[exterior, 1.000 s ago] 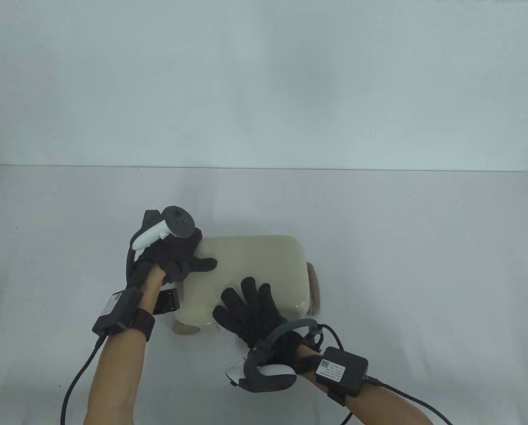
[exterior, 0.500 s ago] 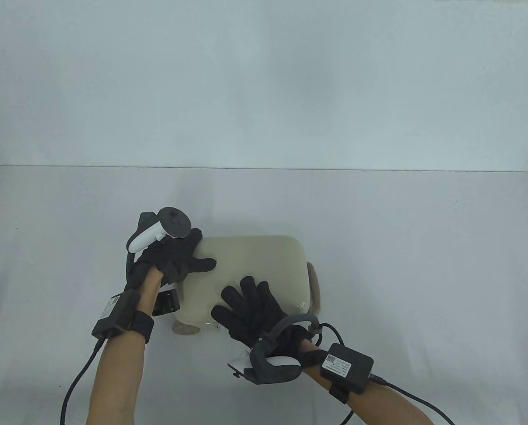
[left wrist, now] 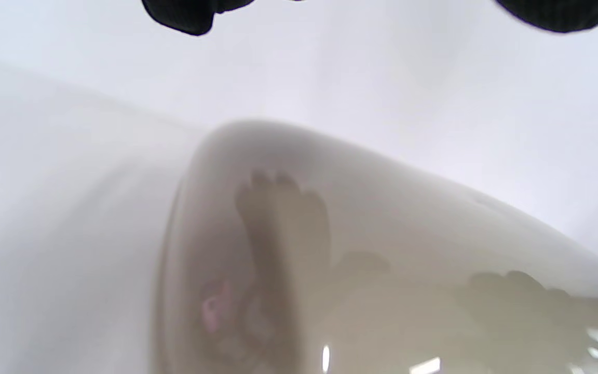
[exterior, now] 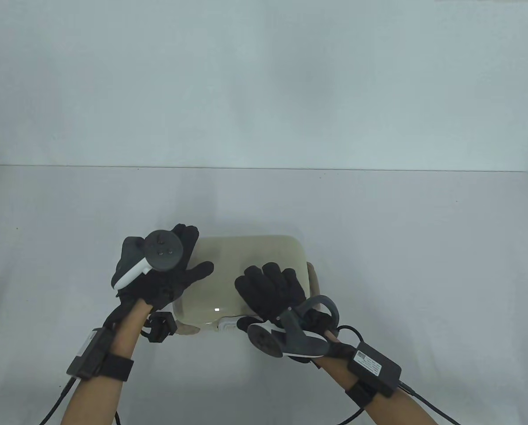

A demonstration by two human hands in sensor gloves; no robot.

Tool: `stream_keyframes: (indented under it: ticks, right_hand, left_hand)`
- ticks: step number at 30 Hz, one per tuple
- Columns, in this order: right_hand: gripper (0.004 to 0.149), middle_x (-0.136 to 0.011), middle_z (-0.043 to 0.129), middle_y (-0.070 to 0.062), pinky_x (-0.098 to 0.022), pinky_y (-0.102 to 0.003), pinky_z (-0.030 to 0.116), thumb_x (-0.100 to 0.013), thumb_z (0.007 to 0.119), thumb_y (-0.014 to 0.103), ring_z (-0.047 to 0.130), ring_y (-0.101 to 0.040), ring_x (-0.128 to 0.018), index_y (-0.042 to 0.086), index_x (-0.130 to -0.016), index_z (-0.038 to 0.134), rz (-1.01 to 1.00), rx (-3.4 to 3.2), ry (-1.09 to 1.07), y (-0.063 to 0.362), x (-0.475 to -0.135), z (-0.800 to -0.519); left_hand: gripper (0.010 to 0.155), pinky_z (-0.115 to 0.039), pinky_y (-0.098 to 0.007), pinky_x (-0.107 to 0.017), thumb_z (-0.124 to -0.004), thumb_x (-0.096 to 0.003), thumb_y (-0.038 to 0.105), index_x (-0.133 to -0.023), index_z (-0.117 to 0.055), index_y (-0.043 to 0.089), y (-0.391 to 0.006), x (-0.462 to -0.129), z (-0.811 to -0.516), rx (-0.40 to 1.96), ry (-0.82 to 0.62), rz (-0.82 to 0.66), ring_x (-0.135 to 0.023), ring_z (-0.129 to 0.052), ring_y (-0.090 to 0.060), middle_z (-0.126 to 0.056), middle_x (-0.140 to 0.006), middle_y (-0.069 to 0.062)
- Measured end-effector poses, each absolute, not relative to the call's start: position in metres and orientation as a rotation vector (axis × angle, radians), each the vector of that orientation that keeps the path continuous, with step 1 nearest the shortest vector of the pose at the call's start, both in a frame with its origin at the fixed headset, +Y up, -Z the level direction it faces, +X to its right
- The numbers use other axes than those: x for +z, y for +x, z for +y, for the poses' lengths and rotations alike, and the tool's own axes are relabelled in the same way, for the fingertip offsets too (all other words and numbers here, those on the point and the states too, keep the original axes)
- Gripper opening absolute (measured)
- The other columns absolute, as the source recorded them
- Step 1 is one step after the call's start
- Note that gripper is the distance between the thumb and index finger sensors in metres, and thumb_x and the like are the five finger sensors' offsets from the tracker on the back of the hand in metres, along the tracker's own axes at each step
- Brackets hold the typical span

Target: Pack suitcase

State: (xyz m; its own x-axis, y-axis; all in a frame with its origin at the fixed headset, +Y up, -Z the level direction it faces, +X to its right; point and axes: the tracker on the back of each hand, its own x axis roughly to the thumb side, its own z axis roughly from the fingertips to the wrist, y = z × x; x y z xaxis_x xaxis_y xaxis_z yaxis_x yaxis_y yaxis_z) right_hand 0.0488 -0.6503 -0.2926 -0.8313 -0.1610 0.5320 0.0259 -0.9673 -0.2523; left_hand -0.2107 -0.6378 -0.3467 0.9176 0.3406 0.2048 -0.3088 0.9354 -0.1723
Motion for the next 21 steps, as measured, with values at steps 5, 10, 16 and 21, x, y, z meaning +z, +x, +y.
stream_keyframes:
  ticks: [5, 10, 16, 21]
  right_hand:
    - [0.084, -0.120, 0.041, -0.009, -0.076, -0.063, 0.052, -0.044, 0.043, 0.070, 0.052, -0.044, -0.110, 0.020, -0.111, 0.030, 0.266, -3.109, -0.752, 0.080, -0.299, -0.634]
    - [0.090, -0.122, 0.030, -0.011, -0.075, -0.068, 0.043, -0.043, 0.042, 0.073, 0.039, -0.051, -0.111, 0.018, -0.112, 0.022, 0.101, -3.245, -0.678, 0.107, -0.307, -0.637]
    - [0.094, -0.121, 0.019, -0.013, -0.075, -0.069, 0.036, -0.042, 0.041, 0.074, 0.026, -0.054, -0.110, 0.017, -0.111, 0.013, 0.049, -3.314, -0.592, 0.126, -0.309, -0.660]
    - [0.094, -0.121, 0.019, -0.012, -0.075, -0.069, 0.036, -0.042, 0.041, 0.074, 0.026, -0.053, -0.110, 0.017, -0.111, 0.013, 0.039, -3.258, -0.554, 0.132, -0.308, -0.667]
  left_hand:
    - [0.094, -0.042, -0.057, -0.080, -0.057, -0.0439, 0.069, -0.113, -0.014, 0.020, -0.210, -0.304, -0.637, 0.159, -0.050, -0.276, -0.111, -0.021, -0.046, -0.014, -0.120, -0.015]
    - [0.096, -0.041, -0.057, -0.081, -0.056, -0.0429, 0.071, -0.113, -0.013, 0.020, -0.220, -0.284, -0.650, 0.130, -0.049, -0.299, -0.111, -0.020, -0.046, -0.012, -0.120, -0.016]
    - [0.098, -0.040, -0.056, -0.081, -0.054, -0.0424, 0.072, -0.112, -0.010, 0.019, -0.234, -0.279, -0.666, 0.160, -0.048, -0.273, -0.111, -0.018, -0.046, -0.010, -0.119, -0.016]
    - [0.097, -0.039, -0.056, -0.081, -0.054, -0.0423, 0.072, -0.112, -0.010, 0.019, -0.234, -0.281, -0.671, 0.170, -0.065, -0.260, -0.110, -0.018, -0.046, -0.009, -0.119, -0.016]
